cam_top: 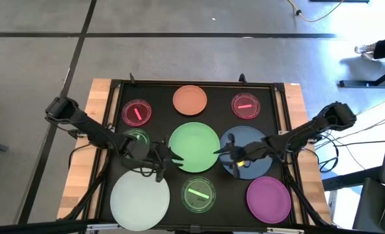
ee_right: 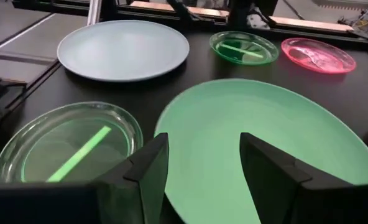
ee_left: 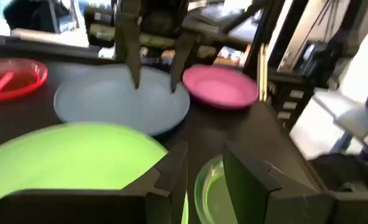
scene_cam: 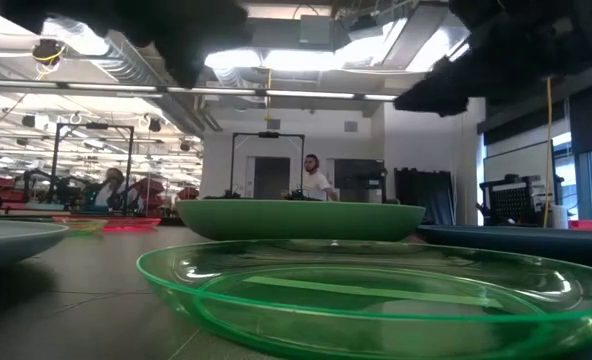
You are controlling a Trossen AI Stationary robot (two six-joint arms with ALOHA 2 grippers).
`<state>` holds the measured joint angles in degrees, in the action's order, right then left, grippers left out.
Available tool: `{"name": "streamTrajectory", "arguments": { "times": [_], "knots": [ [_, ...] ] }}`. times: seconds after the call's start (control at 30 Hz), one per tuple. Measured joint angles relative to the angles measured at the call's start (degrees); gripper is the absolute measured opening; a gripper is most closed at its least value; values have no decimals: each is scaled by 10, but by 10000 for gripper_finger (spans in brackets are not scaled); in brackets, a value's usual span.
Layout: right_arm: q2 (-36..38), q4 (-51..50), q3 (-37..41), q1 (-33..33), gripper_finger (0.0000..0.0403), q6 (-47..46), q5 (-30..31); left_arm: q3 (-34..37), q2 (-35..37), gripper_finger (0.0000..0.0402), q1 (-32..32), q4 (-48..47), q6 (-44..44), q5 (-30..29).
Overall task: Stack plastic plates
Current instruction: Stack the white plate on top of the blue plate
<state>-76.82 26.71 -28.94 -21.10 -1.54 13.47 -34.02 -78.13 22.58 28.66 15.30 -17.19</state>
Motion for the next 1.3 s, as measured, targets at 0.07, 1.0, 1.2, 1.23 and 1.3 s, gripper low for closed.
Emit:
{"name": "streamTrajectory", "arguments": {
  "times": [0.07, 1.0, 1.2, 1.23, 1.3],
  "knots": [
    [-31, -3, -25, 0, 190, -3, 1, 0, 17, 96, 12, -32, 13, -19],
    [-400, -147, -466, 19, 190, -68, -19, 0, 237, 96, 185, -393, 221, -213],
    [-484, -216, -593, 24, 190, -102, -53, 0, 270, 96, 196, -433, 221, -252],
    [-494, -226, -609, 24, 190, -108, -62, 0, 273, 96, 196, -438, 221, -259],
    [-519, -242, -637, 24, 190, -119, -75, 0, 274, 96, 196, -440, 221, -272]
  ]
}}
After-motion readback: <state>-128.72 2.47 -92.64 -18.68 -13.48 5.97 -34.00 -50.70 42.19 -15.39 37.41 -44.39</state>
